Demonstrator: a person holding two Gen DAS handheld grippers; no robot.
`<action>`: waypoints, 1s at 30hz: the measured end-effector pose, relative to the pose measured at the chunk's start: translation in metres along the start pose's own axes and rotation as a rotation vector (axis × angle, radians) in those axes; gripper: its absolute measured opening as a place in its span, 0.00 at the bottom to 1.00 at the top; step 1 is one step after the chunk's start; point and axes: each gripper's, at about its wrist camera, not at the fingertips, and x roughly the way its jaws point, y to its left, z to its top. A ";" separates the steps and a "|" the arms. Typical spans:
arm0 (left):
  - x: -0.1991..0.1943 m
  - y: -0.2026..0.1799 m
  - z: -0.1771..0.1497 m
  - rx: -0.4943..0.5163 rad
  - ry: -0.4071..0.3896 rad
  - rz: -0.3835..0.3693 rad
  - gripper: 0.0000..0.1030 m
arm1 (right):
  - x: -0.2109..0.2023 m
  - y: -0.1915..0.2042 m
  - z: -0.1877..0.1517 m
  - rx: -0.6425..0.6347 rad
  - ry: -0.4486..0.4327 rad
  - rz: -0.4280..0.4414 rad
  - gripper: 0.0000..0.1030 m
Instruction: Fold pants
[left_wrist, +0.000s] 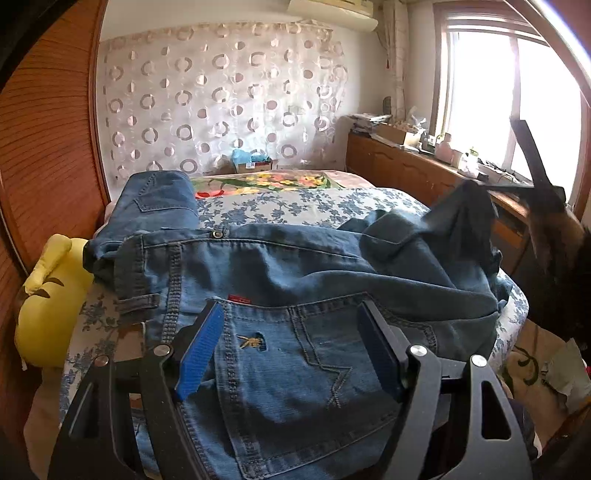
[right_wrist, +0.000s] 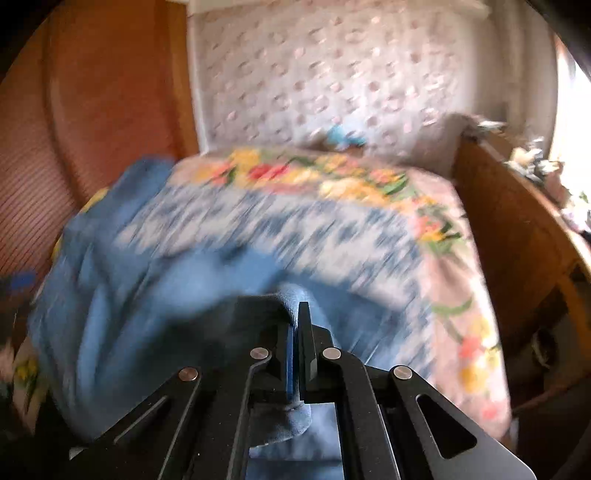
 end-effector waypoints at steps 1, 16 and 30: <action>0.000 -0.001 0.000 0.002 0.001 -0.001 0.73 | 0.002 -0.006 0.010 0.028 -0.019 -0.033 0.01; 0.011 -0.014 -0.017 0.003 0.046 -0.021 0.73 | -0.026 -0.027 -0.066 0.097 0.077 -0.051 0.37; 0.030 -0.008 -0.034 0.013 0.101 0.015 0.73 | -0.011 -0.034 -0.130 0.144 0.162 -0.023 0.40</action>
